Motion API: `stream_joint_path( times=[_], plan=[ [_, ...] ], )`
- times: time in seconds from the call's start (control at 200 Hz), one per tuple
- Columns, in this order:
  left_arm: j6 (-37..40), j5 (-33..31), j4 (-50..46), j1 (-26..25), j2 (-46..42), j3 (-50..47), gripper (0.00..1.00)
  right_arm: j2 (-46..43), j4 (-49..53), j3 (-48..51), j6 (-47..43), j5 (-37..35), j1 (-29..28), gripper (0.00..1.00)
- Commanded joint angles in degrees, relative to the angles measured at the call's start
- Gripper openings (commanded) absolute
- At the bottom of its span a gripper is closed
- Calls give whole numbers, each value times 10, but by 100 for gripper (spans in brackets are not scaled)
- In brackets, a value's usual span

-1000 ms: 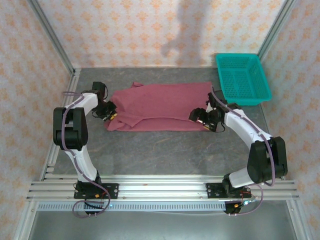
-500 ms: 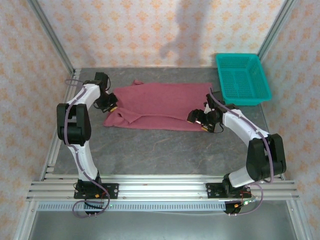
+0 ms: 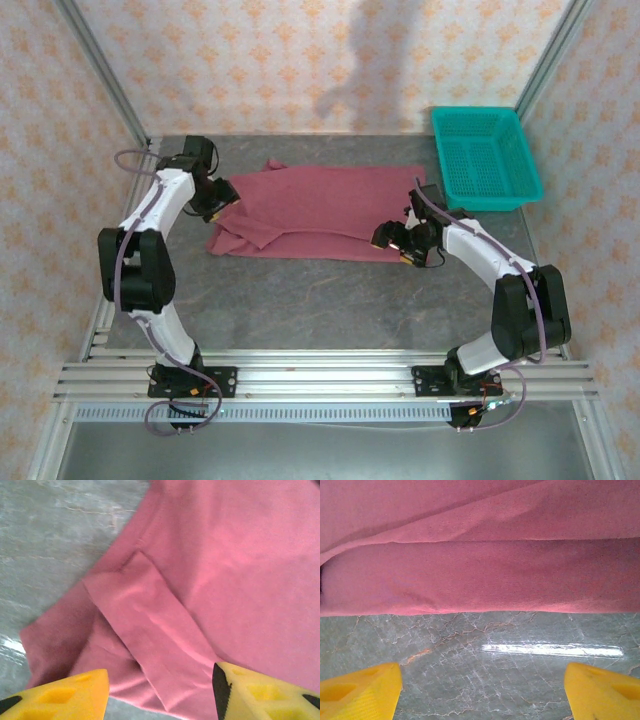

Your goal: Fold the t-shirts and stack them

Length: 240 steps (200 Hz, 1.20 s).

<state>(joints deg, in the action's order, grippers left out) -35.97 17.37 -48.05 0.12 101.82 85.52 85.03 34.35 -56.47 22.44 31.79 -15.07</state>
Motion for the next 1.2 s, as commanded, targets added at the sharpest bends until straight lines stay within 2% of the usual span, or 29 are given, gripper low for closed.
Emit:
stream_joint_path(
  times=[0.0,0.215,0.771,1.051,1.196],
  plan=[
    [-51,22,16,-25,3,-23,56,9,-8,1,-6,8,-3,84],
    [-108,13,68,-36,22,-78,53,13,-9,0,-13,16,-3,84],
    [-151,-18,150,-33,54,-138,49,3,11,-1,-30,6,-3,84],
    [-148,-31,143,-31,69,-128,36,2,6,4,-27,6,-3,84],
    [-147,-30,149,-31,72,-126,20,0,6,5,-25,4,-3,84]
  ],
)
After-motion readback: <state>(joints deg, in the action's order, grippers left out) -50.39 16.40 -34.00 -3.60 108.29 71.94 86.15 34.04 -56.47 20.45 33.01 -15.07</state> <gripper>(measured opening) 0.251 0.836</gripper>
